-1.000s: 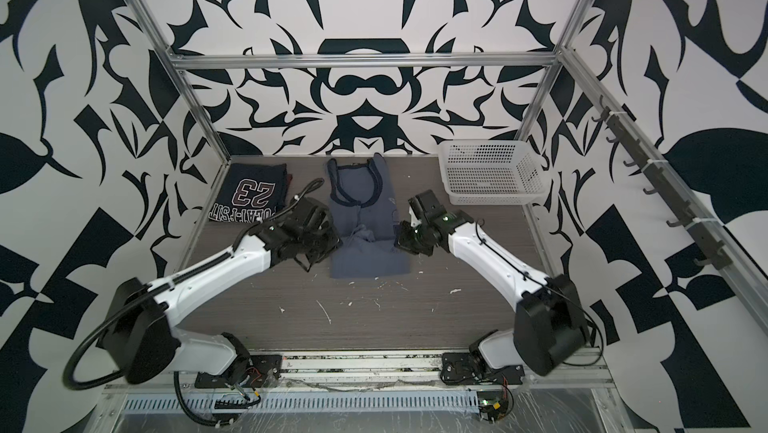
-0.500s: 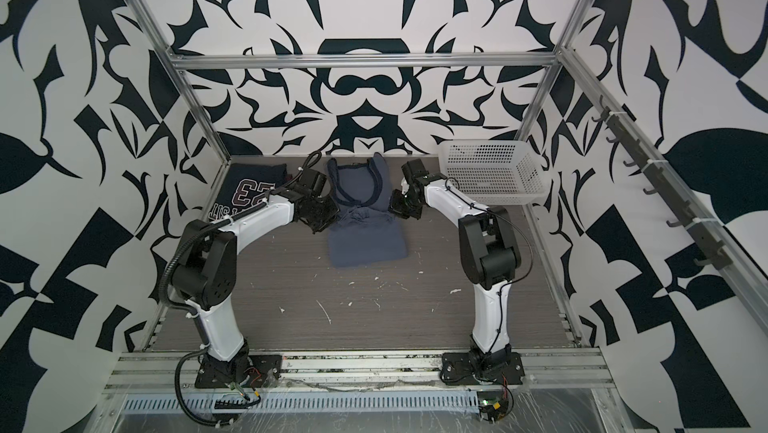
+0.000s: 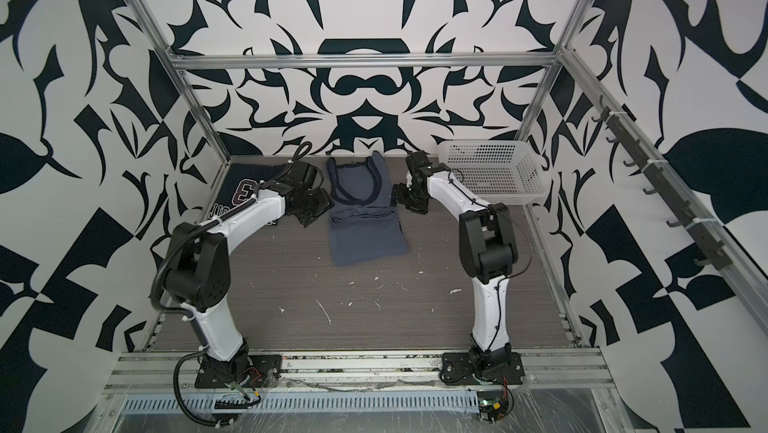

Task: Fold and stack the tank tops

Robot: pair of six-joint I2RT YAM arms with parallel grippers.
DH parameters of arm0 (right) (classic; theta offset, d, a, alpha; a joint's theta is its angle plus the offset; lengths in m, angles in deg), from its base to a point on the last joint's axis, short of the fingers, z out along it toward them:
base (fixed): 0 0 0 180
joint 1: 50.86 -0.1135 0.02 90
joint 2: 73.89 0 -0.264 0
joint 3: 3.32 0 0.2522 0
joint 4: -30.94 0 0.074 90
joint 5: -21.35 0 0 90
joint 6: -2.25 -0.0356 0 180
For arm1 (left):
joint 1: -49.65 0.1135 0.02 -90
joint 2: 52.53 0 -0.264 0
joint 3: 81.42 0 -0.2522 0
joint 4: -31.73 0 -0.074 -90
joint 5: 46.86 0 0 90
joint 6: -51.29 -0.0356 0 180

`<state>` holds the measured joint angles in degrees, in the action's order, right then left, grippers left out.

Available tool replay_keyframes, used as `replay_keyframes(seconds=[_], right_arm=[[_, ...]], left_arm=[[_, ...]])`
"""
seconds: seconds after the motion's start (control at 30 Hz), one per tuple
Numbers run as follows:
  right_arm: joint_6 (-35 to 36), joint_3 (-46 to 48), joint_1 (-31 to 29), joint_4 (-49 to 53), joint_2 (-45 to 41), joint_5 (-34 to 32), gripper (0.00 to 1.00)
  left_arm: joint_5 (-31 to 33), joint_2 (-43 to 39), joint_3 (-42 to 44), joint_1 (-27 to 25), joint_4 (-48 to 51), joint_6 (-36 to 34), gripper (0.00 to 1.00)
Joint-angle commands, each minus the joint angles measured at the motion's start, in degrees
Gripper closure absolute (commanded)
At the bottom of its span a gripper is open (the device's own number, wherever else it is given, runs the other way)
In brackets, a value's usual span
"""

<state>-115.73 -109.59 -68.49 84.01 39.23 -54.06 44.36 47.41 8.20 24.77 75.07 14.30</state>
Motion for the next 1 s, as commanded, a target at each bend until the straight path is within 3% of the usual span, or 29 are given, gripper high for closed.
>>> replay_keyframes(seconds=[0.0,0.2,0.37,0.57,0.73,0.97], right_arm=[[0.6,9.4,0.1,-1.7,-8.1,1.7,0.2],[-2.5,27.5,0.1,-11.5,-16.9,8.9,0.21],[-4.2,34.4,0.0,-16.6,-17.6,11.5,0.24],[-5.1,36.3,0.0,-20.2,-14.9,12.1,0.28],[-5.7,36.2,0.0,-21.6,-13.2,12.1,0.3],[-6.9,36.6,-1.8,-22.0,-11.2,12.3,0.46]], left_arm=[[1.7,-6.9,7.8,-3.6,1.4,1.6,0.29],[-3.1,-13.2,23.1,-7.6,-9.3,8.0,0.29],[-5.0,-12.9,29.3,-8.2,-16.7,10.1,0.3],[-7.0,-9.4,32.8,-8.2,-25.8,11.6,0.34],[-7.6,-7.7,33.5,-8.3,-26.9,12.2,0.39],[-9.2,-5.4,32.5,-8.8,-26.9,12.3,0.55]])
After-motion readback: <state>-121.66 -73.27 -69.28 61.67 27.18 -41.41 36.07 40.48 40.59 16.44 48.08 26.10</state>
